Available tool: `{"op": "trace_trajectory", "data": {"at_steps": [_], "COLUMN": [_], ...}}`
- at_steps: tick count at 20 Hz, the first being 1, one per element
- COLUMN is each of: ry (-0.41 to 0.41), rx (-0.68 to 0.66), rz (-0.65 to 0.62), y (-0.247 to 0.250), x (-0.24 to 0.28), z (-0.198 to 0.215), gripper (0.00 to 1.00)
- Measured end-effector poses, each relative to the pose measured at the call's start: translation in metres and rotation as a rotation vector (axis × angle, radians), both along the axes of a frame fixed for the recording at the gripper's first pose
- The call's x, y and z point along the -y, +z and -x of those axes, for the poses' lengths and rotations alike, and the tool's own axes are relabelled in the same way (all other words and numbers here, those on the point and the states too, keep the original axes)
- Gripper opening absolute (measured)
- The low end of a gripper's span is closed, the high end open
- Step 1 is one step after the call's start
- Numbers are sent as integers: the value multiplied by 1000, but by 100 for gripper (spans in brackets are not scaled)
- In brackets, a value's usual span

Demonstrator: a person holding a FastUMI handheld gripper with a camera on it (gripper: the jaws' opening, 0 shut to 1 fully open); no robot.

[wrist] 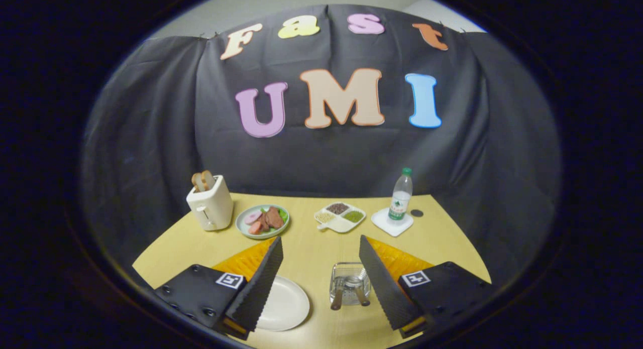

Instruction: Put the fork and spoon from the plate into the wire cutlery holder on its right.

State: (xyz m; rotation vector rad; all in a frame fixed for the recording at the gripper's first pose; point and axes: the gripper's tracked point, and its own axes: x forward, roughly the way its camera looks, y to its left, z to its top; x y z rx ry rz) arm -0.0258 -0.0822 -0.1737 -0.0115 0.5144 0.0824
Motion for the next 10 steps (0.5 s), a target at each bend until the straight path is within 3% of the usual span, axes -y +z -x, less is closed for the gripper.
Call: {"op": "trace_trajectory", "data": {"at_steps": [4, 10], "ry": [-20, -21], "rx": [132, 199], "rz": [-6, -67], "y": [33, 52], "x": [-12, -20], "z": [12, 21], "gripper": [98, 98]}}
